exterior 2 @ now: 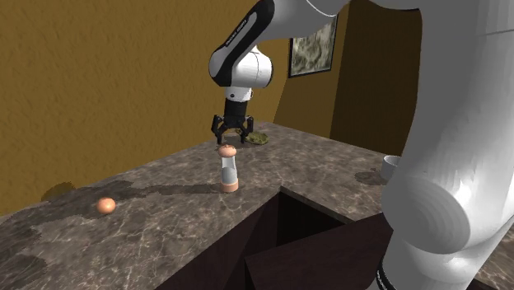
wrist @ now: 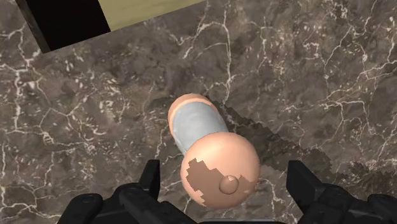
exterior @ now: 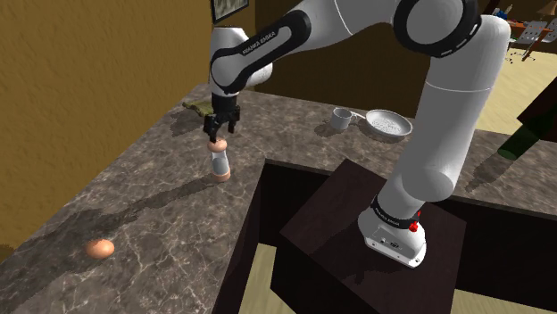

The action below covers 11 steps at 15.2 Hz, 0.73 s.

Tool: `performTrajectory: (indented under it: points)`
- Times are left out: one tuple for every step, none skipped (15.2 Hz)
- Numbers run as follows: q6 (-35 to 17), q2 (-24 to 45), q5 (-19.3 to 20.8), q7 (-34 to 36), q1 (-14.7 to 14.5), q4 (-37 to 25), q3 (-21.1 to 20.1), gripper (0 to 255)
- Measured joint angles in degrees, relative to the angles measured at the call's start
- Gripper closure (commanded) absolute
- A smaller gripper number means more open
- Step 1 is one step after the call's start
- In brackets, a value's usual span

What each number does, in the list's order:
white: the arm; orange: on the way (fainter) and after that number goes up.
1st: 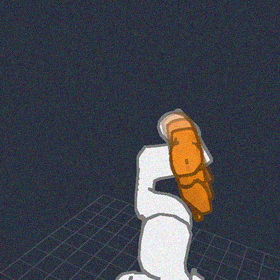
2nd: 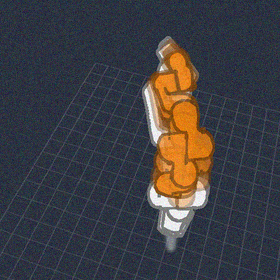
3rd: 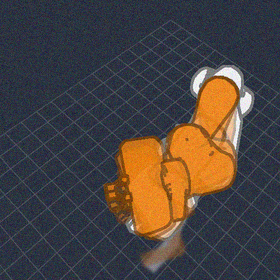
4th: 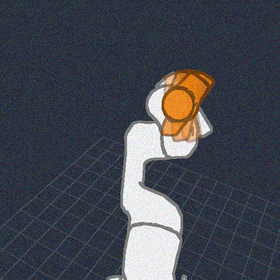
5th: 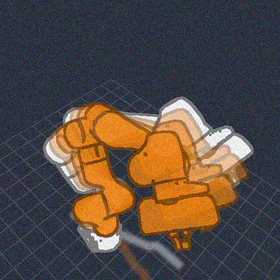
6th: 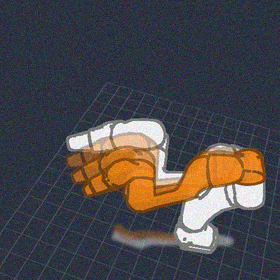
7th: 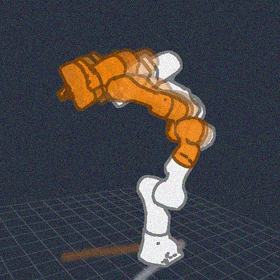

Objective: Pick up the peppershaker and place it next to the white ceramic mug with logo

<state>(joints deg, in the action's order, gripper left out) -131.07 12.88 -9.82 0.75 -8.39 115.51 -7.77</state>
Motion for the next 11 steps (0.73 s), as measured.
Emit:
performTrajectory:
  points:
    - [-0.71,0.68,-0.07,-0.04,-0.09,0.01,-0.08,0]
    - [-1.29,1.25,-0.11,-0.07,-0.17,0.01,-0.13,0]
    - [-1.88,1.72,-0.12,-0.03,-0.27,0.1,-0.18,0]
    - [-2.5,2.46,-0.08,0.03,-0.38,-0.04,-0.22,0]
    - [-3.18,2.88,-0.1,0.03,-0.46,0.21,-0.26,0]
    - [-3.77,3.34,-0.11,0.01,-0.53,0.33,-0.28,0]
    - [-4.3,3.85,-0.09,0.02,-0.6,0.35,-0.3,0]
    - [-4.58,4.04,-0.1,-0.01,-0.61,0.44,-0.31,0]
    - [-4.73,4.19,-0.09,0.04,-0.66,0.43,-0.32,0]
    - [-4.81,4.25,-0.09,0.04,-0.67,0.45,-0.33,0]
    - [-4.84,4.28,-0.09,0.04,-0.67,0.44,-0.33,0]
